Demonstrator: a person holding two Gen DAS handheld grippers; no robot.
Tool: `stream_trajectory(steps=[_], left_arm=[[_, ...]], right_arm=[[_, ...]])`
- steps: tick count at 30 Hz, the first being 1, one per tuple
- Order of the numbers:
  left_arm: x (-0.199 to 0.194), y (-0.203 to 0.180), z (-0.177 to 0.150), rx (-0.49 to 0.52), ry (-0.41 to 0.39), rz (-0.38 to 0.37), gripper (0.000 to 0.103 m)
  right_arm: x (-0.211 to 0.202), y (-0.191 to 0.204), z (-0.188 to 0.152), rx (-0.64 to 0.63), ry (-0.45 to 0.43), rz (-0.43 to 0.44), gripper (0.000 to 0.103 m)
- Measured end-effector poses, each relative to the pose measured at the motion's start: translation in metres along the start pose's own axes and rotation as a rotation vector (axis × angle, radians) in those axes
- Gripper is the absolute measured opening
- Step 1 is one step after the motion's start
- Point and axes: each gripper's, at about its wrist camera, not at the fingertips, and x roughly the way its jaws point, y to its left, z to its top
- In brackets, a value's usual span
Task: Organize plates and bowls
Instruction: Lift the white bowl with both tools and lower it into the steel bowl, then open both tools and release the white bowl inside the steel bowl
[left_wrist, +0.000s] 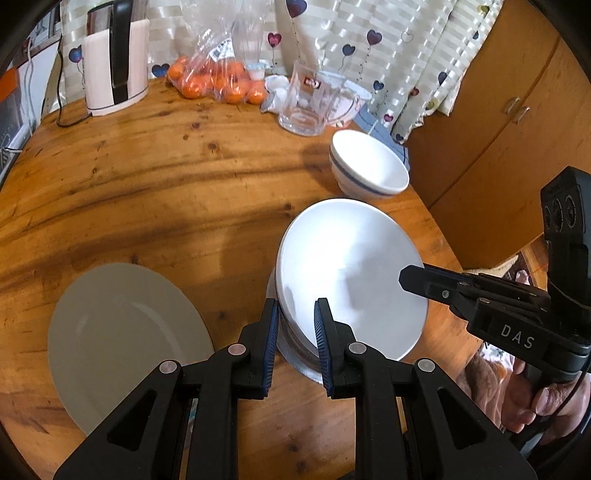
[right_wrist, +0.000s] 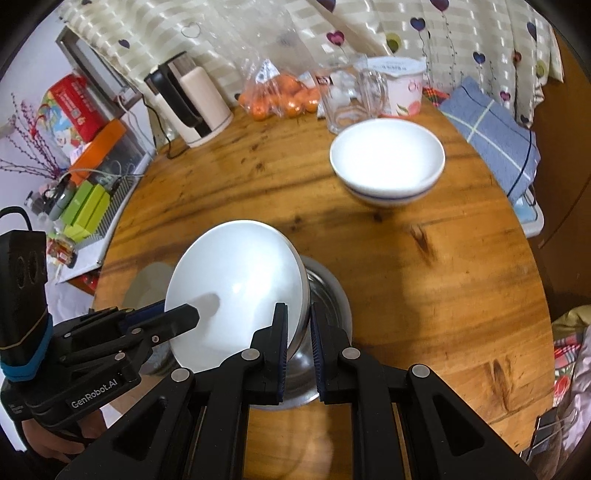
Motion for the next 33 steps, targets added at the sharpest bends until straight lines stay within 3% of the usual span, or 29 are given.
stream_trajectory(steps=[17, 31, 33], left_arm=[[0.018, -0.005, -0.009, 0.011, 0.088, -0.010, 0.021], [0.007, -0.003, -0.006, 0.016, 0.029, -0.017, 0.023], [0.003, -0.001, -0.004, 0.008, 0.007, -0.014, 0.023]], right_arm=[[0.010, -0.012, -0.007, 0.011, 0.065, -0.015, 0.015], [0.010, -0.016, -0.003, 0.004, 0.055, -0.024, 0.016], [0.008, -0.017, -0.002, 0.005, 0.042, -0.020, 0.020]])
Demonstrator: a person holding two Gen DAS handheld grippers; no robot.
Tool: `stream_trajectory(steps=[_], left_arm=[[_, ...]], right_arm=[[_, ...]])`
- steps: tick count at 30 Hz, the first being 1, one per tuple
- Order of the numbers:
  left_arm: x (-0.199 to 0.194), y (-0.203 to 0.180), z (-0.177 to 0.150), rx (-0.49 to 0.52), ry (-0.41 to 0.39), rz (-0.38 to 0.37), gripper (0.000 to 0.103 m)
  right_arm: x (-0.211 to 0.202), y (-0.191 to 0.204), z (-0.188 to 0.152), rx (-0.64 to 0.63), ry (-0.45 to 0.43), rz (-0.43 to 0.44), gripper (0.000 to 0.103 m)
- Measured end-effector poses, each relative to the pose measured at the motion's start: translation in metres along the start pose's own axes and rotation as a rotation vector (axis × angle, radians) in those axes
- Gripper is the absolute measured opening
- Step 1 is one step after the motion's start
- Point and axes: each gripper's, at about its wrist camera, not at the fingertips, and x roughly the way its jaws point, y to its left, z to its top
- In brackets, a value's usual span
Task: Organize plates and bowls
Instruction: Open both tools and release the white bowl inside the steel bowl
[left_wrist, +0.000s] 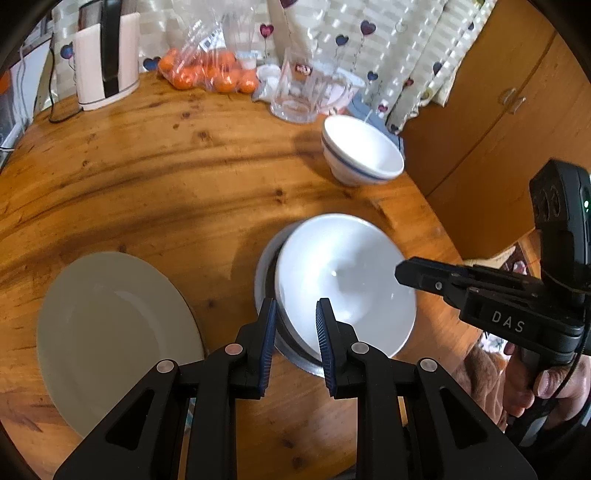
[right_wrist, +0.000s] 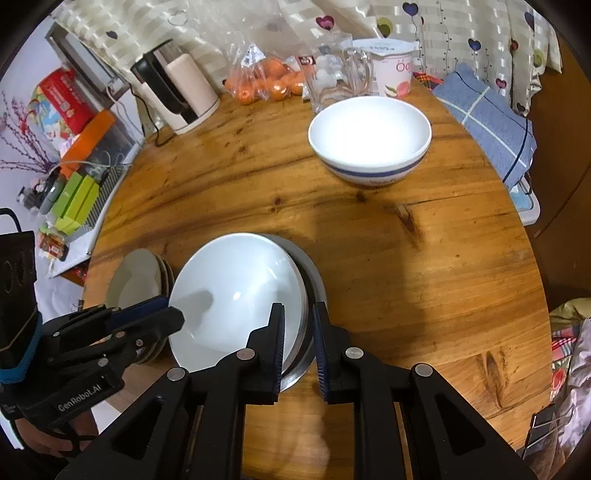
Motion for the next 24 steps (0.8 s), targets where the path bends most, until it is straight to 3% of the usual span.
stream_trajectory(steps=[3, 12, 24], left_arm=[[-0.001, 0.006, 0.003, -0.021, -0.015, 0.020, 0.023], [0.017, 0.012, 0.001, -0.059, 0.038, 0.010, 0.025], [0.023, 0.001, 0.004, -0.029, 0.044, 0.008, 0.032]], right_arm=[[-0.003, -0.004, 0.000, 0.009, -0.015, 0.004, 0.030], [0.007, -0.009, -0.001, 0.030, 0.014, 0.015, 0.031], [0.015, -0.015, -0.003, 0.048, 0.042, 0.043, 0.031]])
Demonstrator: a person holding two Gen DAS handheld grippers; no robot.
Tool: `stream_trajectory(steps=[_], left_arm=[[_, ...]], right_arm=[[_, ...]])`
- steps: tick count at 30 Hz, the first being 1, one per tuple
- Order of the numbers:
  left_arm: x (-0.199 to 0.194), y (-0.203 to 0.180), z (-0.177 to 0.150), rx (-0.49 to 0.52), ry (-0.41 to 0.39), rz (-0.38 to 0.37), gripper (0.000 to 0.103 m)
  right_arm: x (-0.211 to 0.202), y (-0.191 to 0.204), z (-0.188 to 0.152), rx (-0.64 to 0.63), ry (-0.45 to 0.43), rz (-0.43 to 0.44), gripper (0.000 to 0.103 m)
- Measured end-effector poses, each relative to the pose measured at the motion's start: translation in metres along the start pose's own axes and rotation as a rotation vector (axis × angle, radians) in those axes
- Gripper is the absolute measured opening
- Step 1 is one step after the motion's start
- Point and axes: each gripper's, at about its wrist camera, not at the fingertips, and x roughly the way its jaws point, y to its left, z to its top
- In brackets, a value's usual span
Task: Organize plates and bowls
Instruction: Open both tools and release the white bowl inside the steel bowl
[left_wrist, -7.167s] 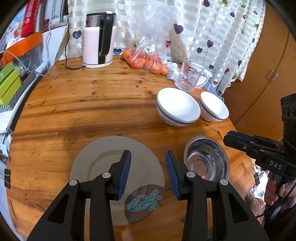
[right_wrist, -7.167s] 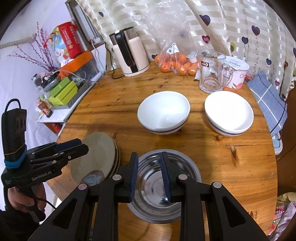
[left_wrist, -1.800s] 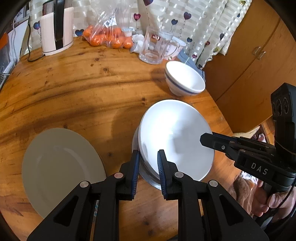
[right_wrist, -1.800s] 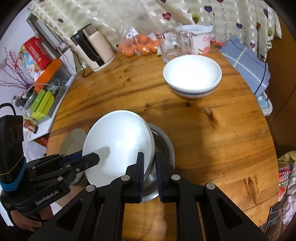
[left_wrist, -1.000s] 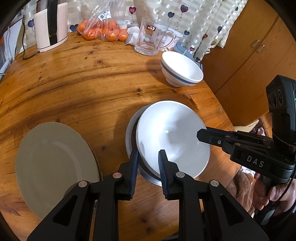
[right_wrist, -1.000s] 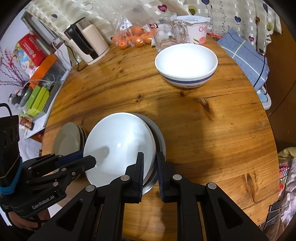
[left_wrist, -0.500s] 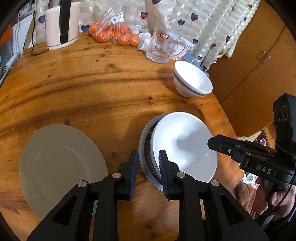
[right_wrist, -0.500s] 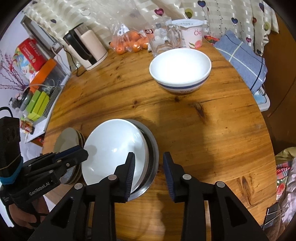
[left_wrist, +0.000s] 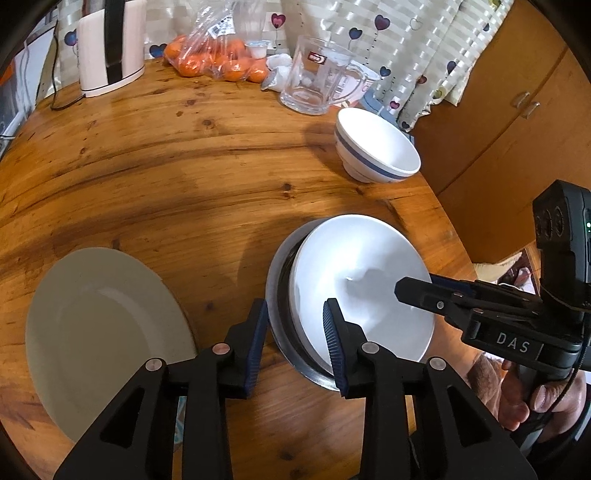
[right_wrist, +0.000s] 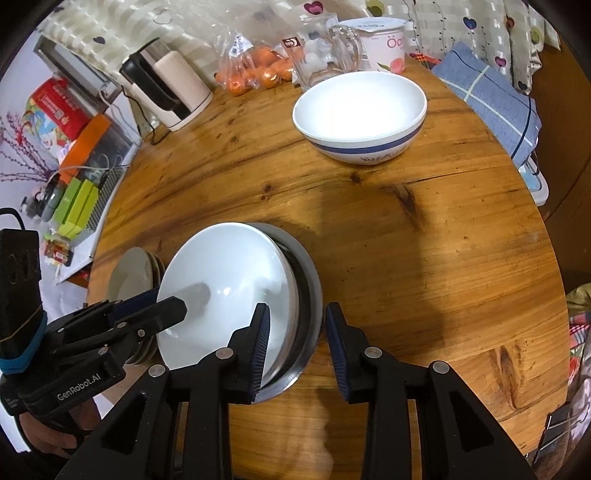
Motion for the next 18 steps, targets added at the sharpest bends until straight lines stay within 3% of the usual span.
stream_trajectory(steps=[9, 18], left_arm=[[0.007, -0.015, 0.003, 0.036, 0.005, -0.024, 0.032], [-0.003, -0.005, 0.003, 0.014, -0.021, -0.035, 0.032]], right_arm=[[-0.006, -0.015, 0.003, 0.026, -0.018, -0.032, 0.031], [-0.018, -0.017, 0.005, 0.025, -0.056, -0.026, 0.031]])
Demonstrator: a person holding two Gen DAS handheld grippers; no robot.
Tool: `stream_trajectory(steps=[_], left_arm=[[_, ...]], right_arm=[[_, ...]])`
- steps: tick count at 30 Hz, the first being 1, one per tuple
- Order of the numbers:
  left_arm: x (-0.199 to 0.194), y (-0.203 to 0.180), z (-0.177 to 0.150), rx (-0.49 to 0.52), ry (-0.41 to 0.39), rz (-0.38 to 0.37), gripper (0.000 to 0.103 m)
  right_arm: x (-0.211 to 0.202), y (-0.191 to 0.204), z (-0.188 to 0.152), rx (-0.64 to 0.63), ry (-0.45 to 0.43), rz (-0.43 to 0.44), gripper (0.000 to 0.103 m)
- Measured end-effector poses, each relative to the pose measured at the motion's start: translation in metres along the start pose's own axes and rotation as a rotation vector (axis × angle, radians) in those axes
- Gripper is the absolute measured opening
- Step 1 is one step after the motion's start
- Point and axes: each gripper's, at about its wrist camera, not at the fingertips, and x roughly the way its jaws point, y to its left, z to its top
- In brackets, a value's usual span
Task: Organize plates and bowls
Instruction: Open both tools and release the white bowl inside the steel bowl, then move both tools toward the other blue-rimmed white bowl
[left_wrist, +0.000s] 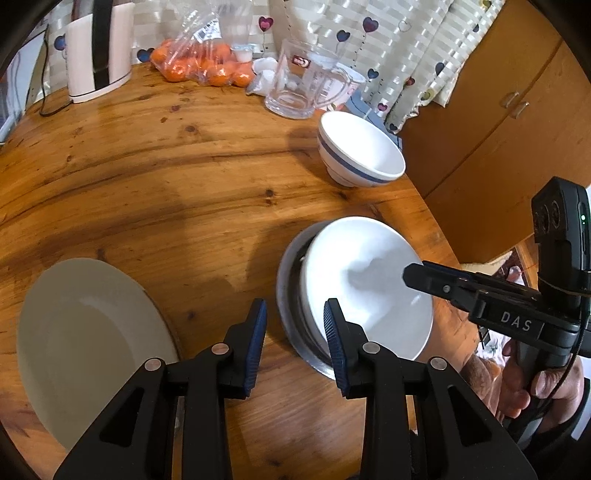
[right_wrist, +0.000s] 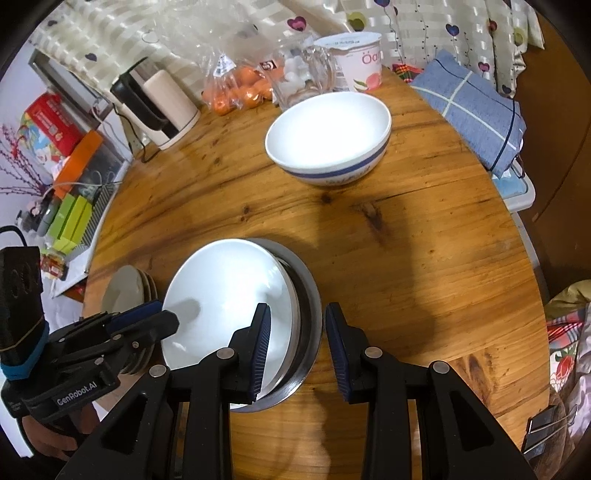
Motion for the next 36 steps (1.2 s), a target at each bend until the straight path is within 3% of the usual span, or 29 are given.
stream_trajectory(steps=[19, 36], left_arm=[[-0.044, -0.004, -0.002, 0.028, -0.125, 0.086, 0.032], [-0.066, -0.020, 0.005, 0.076, -0.186, 0.098, 0.032]], right_arm=[[-0.038, 0.018, -0.002, -0.051, -0.089, 0.033, 0.031], [-0.064, 0.029, 0.001, -0.103, -0.150, 0.045, 0.031]])
